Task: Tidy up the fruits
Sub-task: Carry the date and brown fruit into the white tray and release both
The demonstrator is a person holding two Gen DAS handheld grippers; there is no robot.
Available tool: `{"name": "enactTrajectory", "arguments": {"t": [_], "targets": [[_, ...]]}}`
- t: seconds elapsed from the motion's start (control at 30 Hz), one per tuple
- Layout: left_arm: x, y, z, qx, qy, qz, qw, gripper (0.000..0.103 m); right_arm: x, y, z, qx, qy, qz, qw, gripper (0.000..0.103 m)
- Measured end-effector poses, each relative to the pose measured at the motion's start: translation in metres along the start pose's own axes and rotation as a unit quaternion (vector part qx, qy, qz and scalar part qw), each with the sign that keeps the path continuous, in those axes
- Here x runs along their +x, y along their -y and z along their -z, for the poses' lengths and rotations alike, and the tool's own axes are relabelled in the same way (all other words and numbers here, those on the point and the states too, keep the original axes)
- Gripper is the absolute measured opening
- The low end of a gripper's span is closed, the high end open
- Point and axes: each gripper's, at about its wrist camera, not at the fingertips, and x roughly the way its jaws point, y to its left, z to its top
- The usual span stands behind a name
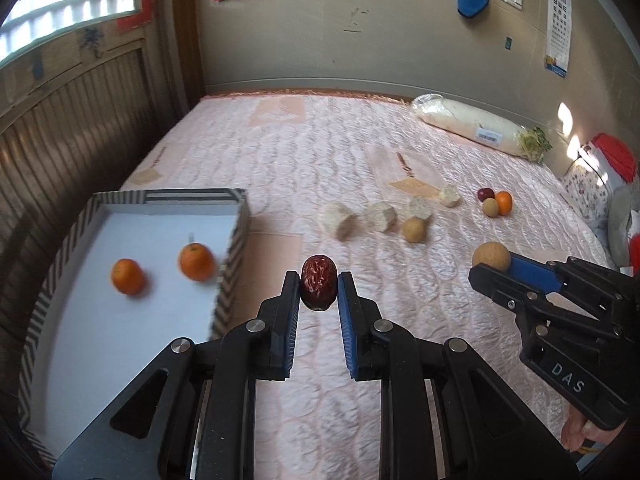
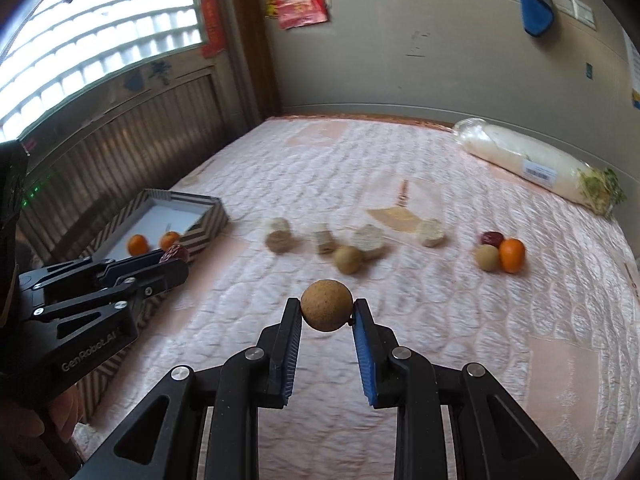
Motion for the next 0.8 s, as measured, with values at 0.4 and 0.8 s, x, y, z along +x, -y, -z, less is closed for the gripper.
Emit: {"name": "enactTrajectory", "arguments": {"t": [0.4, 0.8], "targets": [[-0.019, -0.042, 0.008, -0.025, 0.013, -0.037, 0.9989, 0.018, 0.009, -0.06, -0.009, -0.049, 0.001, -0.034, 0.998, 0.025], [-0.023, -0.084, 0.018, -0.053, 0.009, -0.066, 0.9964, 0.018, 0.02, -0.109, -0.016, -0.091, -0.001, -0.062, 0.994, 0.025]]}}
